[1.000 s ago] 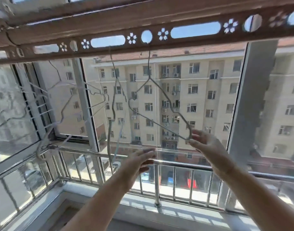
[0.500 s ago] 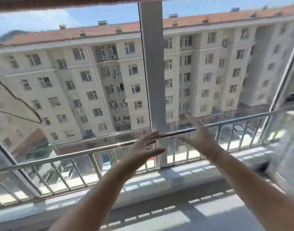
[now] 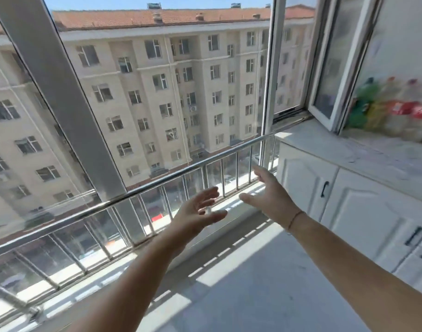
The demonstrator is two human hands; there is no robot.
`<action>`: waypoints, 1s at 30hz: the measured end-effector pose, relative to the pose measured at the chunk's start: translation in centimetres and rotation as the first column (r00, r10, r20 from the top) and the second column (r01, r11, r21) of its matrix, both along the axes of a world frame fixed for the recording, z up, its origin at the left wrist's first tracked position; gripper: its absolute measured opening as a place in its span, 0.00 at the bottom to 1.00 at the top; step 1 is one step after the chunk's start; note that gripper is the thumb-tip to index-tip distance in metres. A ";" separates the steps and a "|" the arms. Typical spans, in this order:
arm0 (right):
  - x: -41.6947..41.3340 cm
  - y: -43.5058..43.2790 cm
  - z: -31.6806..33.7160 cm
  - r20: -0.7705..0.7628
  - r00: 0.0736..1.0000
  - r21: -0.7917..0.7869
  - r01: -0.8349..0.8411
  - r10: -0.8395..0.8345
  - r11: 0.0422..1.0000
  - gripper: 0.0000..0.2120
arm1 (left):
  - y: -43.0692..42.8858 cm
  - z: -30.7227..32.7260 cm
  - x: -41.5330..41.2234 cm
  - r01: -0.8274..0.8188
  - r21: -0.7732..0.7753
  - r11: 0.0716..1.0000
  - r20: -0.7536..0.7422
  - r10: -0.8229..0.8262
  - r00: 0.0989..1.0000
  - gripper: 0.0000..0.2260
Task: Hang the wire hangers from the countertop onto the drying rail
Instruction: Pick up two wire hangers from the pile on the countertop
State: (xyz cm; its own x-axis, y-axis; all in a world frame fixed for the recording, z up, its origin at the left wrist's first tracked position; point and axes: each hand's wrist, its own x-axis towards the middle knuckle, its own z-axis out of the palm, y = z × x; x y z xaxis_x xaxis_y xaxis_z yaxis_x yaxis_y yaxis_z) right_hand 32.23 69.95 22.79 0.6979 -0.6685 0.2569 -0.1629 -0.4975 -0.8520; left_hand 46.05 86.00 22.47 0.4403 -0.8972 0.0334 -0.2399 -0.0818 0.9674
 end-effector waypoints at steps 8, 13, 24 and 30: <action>-11.9 -10.3 -1.8 -0.016 0.965 0.083 0.264 -0.263 0.961 0.36 | -13.2 -2.2 -7.0 0.190 0.048 0.981 0.024 -0.191 0.981 0.32; -18.1 -16.8 -3.2 -0.030 0.905 0.091 0.426 -0.425 0.900 0.35 | -21.8 -3.4 -10.5 0.337 0.066 0.939 0.009 -0.338 0.941 0.29; -26.0 -33.3 -3.7 -0.009 0.761 0.122 0.644 -0.648 0.755 0.31 | -42.9 -5.4 -15.5 0.515 0.077 0.854 -0.064 -0.511 0.857 0.30; -28.2 -40.4 -3.9 -0.037 0.703 0.169 0.705 -0.710 0.689 0.23 | -52.8 -6.2 -16.9 0.565 0.111 0.817 -0.072 -0.561 0.825 0.25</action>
State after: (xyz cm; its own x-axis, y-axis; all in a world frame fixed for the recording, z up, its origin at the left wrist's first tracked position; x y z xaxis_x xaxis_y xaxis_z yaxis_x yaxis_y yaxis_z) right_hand 4.06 29.51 18.85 -0.0052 -0.9935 0.1140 -0.3849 -0.1032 -0.9172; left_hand 29.10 33.21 16.32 -0.1442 -0.9846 -0.0984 -0.2479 -0.0603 0.9669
